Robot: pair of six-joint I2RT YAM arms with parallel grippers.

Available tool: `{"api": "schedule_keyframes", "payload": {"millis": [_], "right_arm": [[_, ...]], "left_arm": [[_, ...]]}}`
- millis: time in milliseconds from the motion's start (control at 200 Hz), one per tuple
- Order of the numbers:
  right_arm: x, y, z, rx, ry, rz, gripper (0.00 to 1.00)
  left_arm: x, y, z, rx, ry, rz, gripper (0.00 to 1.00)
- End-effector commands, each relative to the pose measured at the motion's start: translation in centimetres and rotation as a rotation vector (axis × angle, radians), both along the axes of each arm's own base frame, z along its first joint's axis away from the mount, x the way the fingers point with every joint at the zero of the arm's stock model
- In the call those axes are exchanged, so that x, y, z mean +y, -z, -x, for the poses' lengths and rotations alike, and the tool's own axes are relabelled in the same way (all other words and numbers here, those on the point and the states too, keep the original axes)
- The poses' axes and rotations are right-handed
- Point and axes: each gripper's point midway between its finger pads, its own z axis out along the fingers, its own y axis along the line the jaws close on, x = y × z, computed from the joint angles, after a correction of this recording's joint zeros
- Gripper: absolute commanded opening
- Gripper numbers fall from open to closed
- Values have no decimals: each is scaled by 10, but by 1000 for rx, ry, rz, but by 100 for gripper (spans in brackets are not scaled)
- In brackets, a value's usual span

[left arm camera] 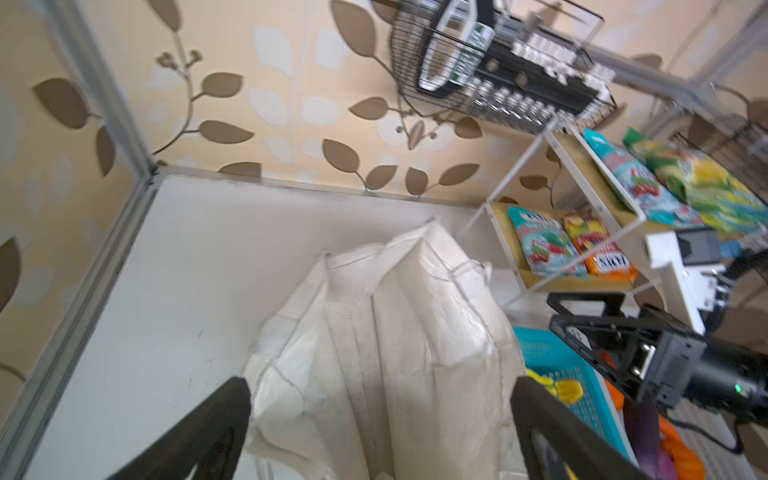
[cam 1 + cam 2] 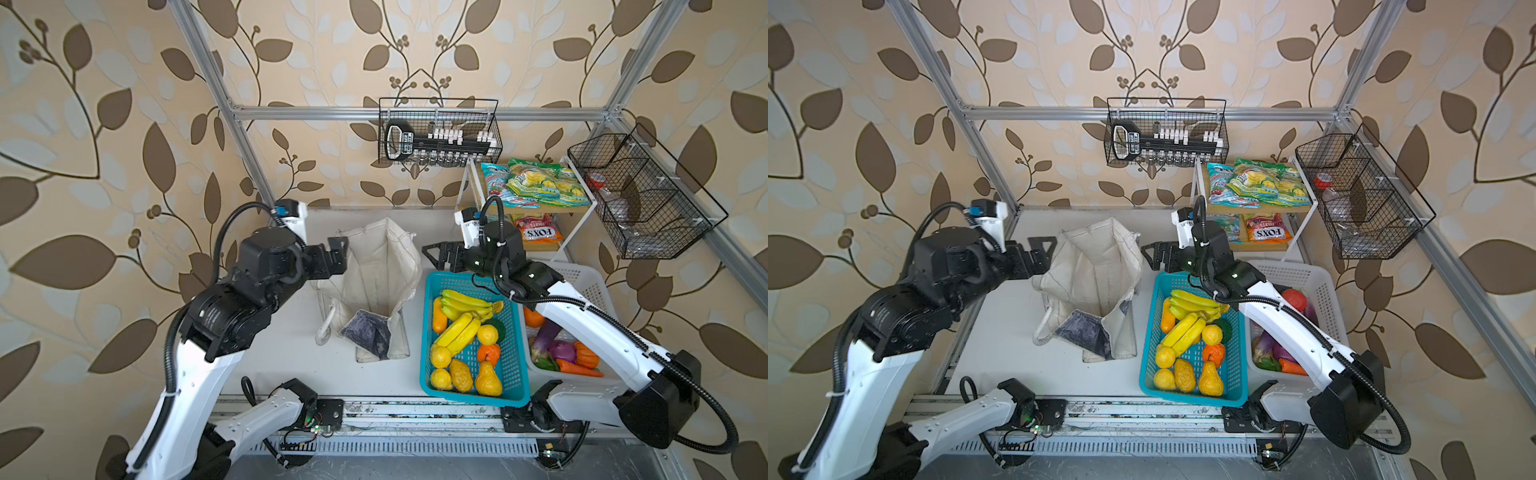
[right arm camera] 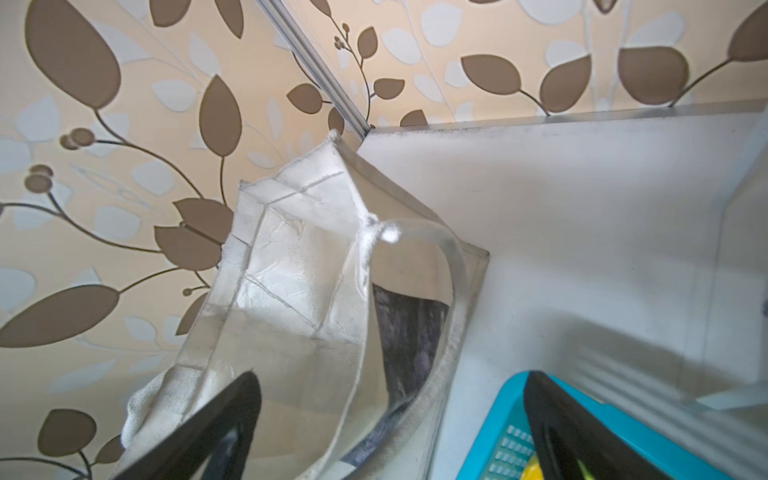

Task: Place the food into the grocery bag and tie it

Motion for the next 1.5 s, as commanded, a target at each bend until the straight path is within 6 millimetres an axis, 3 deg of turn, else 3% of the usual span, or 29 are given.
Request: {"api": "schedule_keyframes", "payload": {"millis": [0,185,290,350,470,560,610,680,765,810,895,1065,1150,1220,1310,1419,1494], "right_arm": [[9,17,-2,43,-17,147,100],[16,39,-9,74,-20,235,98],[22,43,-7,80,-51,221,96],[26,45,-6,82,-72,208,93],[33,49,-5,93,-104,195,76],[39,52,-4,109,-124,177,66],[41,52,-4,112,-117,168,64],[45,52,-5,109,-116,175,61],[48,51,-5,104,-118,200,58],[49,49,-6,96,-112,216,55],[49,47,-6,91,-108,223,53],[53,50,-5,97,-120,210,36],[56,51,-5,104,-129,201,29],[55,50,-6,100,-123,214,16],[43,48,-11,89,-79,279,5],[22,38,-14,59,-7,348,2],[10,28,-14,46,25,351,1]], "left_arm": [[2,47,-24,166,-11,105,98],[60,90,-36,231,-227,140,99],[72,125,-38,277,-269,233,99],[66,136,-39,269,-246,275,99],[53,151,-39,283,-179,315,96],[40,154,-40,285,-110,359,75],[36,155,-42,292,-85,368,69],[35,157,-44,314,-72,363,50],[30,158,-46,335,-37,364,37],[27,159,-47,344,-16,368,38],[28,163,-45,368,-18,344,55],[30,176,-43,414,-22,312,51],[26,174,-44,404,-4,304,28],[26,162,-46,370,9,292,0],[41,139,-45,338,-56,215,0],[65,105,-47,277,-149,142,0],[69,86,-50,249,-159,143,0]]}}
